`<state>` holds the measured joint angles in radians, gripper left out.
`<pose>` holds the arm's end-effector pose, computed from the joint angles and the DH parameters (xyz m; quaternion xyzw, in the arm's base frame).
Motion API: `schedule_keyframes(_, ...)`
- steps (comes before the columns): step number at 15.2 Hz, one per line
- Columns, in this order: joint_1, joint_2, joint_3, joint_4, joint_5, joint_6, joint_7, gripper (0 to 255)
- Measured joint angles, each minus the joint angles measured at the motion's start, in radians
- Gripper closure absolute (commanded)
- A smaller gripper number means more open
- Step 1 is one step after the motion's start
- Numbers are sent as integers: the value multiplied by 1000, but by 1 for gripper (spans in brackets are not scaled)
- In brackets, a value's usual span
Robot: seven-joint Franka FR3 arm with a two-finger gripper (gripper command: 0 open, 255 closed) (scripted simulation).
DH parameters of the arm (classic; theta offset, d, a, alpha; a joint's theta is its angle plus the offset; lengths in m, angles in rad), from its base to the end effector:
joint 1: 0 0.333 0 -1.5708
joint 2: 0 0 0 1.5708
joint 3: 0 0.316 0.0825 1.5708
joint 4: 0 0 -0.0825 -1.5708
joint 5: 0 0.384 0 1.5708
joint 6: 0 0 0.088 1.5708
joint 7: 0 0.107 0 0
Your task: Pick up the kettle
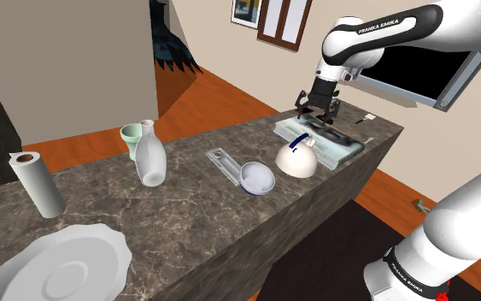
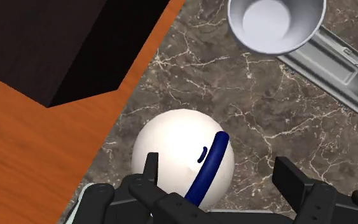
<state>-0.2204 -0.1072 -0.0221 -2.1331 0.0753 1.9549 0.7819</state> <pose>0.4959 -0.1177 0.4485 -0.8630 0.5027 0.0437 0.0248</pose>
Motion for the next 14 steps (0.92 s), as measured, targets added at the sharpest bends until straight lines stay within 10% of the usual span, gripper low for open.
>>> schedule_keyframes(14,-82,303,-84,144,30,148,278,0)
